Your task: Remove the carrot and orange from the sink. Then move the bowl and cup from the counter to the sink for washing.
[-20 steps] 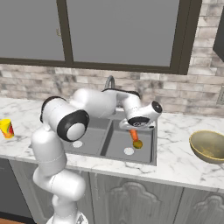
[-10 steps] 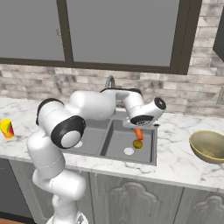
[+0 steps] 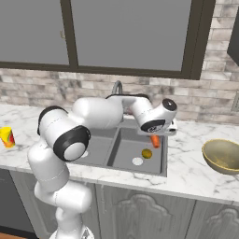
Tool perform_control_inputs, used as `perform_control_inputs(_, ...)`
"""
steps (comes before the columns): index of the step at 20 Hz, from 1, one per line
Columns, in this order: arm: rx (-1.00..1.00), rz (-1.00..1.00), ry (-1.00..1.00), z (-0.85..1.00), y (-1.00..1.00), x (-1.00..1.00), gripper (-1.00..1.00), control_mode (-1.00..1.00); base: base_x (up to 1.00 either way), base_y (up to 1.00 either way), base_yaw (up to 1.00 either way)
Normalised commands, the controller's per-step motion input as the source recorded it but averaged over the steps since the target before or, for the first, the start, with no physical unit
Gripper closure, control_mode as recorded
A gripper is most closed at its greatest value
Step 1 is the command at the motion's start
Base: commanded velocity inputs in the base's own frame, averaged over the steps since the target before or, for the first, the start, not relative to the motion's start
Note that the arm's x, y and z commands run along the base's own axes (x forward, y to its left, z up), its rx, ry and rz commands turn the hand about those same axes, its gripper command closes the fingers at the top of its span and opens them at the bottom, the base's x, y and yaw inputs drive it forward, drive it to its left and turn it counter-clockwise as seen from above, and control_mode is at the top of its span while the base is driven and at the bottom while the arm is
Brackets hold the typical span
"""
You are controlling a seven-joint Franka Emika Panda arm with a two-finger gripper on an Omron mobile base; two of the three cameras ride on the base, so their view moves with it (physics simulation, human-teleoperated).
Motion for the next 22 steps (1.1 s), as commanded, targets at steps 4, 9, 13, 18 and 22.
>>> perform_control_inputs(4, -0.15, -0.12, 0.00, 0.00, -0.31, 0.02, 1.00, -1.00, 0.00, 0.00, 0.00)
perform_control_inputs(9, -0.10, -0.09, 0.00, -0.08, -0.30, 0.06, 1.00, -1.00, 0.00, 0.00, 0.00)
perform_control_inputs(13, -0.03, -0.06, 0.00, -0.19, -0.30, 0.07, 1.00, -1.00, 0.00, 0.00, 0.00)
perform_control_inputs(18, 0.00, -0.01, 0.00, -0.24, -0.33, 0.09, 1.00, -1.00, 0.00, 0.00, 0.00)
perform_control_inputs(22, 0.00, 0.00, 0.00, -0.18, -0.37, 0.11, 1.00, -1.00, 0.00, 0.00, 0.00)
